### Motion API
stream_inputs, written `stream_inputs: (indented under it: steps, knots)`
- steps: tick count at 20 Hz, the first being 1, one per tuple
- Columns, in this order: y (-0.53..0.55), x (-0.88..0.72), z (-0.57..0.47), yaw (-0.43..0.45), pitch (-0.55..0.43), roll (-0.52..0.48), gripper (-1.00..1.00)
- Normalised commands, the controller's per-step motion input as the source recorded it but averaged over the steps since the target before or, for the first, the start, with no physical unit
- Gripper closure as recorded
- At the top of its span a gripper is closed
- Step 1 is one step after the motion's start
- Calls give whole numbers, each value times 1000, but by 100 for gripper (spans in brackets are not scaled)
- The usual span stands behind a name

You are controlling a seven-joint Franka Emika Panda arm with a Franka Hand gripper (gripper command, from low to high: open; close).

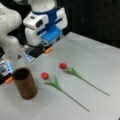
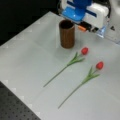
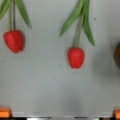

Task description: Flower insertion into a vase

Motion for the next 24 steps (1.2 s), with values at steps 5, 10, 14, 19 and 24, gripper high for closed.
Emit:
stream_inputs:
  steps: [5,10,14,19,24]
  knots:
    - [-62,53,-50,142,83,31,-100]
    - [-165,103,-78,100,57,28,-100]
    - [-206,88,-102,89,7,69,-100]
    - [-176,156,-194,63,32,74,-100]
    - [-125,338,-316,105,27,6,-100]
